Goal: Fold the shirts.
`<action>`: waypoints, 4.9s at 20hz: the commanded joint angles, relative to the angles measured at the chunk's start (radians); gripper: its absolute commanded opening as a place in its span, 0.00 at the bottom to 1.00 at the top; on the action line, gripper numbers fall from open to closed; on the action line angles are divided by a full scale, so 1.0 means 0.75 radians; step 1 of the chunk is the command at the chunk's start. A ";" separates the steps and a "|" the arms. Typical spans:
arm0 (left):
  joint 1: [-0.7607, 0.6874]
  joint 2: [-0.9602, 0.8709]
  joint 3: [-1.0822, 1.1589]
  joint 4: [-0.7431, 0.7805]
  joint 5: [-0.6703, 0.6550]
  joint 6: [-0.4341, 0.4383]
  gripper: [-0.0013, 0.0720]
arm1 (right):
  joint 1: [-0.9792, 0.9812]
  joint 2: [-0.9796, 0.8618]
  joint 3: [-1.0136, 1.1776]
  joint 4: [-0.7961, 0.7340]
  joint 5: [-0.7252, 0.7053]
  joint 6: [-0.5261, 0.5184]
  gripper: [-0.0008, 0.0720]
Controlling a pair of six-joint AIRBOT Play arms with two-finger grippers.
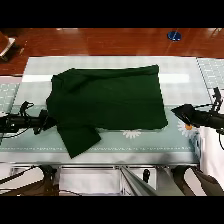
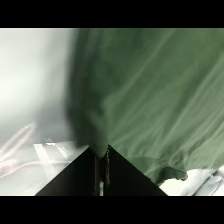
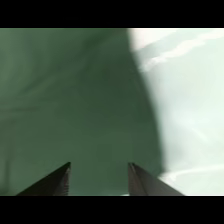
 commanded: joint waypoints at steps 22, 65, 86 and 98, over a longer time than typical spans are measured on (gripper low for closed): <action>-0.048 -0.001 0.072 -0.116 -0.065 0.094 0.04 | 0.378 -0.582 0.172 0.077 -0.149 0.052 0.05; -0.635 0.247 0.775 0.420 0.620 -0.292 0.04 | 0.376 -0.442 0.875 -0.218 -0.187 0.053 0.05; -0.597 -0.506 1.306 0.513 -0.015 -0.226 0.05 | 0.350 -1.178 1.338 -0.229 0.165 0.001 0.05; -0.595 -0.574 1.312 0.542 -0.349 -0.363 0.70 | 0.347 -1.173 1.168 -0.229 0.254 0.132 0.58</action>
